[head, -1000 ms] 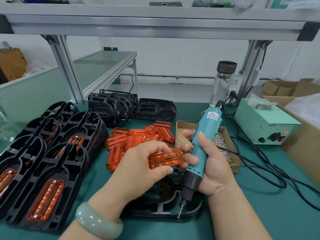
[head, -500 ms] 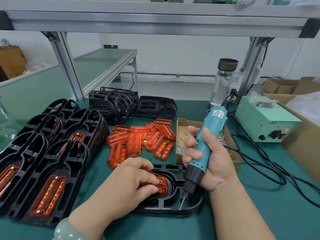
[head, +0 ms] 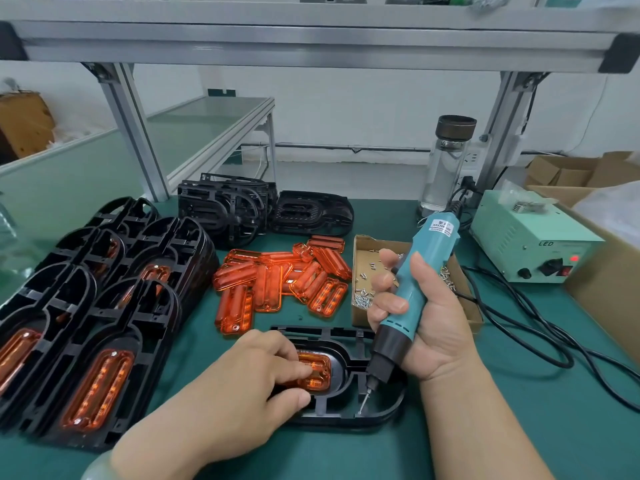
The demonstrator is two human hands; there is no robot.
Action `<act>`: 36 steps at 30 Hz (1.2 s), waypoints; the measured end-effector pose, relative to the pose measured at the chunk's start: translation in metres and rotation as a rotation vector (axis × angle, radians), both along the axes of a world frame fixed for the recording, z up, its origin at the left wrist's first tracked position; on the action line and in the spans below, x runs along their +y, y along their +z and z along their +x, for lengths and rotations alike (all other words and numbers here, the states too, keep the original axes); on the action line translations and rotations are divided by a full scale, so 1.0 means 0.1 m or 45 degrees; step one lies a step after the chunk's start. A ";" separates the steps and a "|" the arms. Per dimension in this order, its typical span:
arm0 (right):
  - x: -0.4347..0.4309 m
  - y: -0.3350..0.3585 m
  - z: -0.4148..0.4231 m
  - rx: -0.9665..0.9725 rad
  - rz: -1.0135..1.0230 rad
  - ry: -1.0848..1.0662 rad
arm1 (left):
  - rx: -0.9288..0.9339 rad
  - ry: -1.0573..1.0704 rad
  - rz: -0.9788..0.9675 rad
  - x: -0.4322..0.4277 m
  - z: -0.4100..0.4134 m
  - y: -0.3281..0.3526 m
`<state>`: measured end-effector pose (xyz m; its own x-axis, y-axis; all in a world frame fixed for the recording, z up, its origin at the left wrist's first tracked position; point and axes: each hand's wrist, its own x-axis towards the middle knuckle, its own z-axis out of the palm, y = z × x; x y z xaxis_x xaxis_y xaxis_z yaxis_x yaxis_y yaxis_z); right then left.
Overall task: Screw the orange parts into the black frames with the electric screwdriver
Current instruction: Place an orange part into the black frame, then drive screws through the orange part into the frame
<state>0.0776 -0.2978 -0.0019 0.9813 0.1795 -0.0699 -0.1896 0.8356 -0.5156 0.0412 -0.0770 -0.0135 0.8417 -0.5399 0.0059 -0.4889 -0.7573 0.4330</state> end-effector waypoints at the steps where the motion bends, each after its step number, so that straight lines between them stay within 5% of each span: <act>1: 0.00 0.00 0.00 -0.001 -0.002 -0.004 | 0.026 0.003 -0.006 0.00 0.01 0.00; 26: -0.15 0.02 -0.02 -0.076 0.014 -0.051 | -0.035 -0.005 0.249 -0.15 0.18 0.15; 36: -0.11 0.03 -0.01 -0.060 -0.001 -0.046 | -0.002 0.001 -0.078 -0.60 0.59 0.47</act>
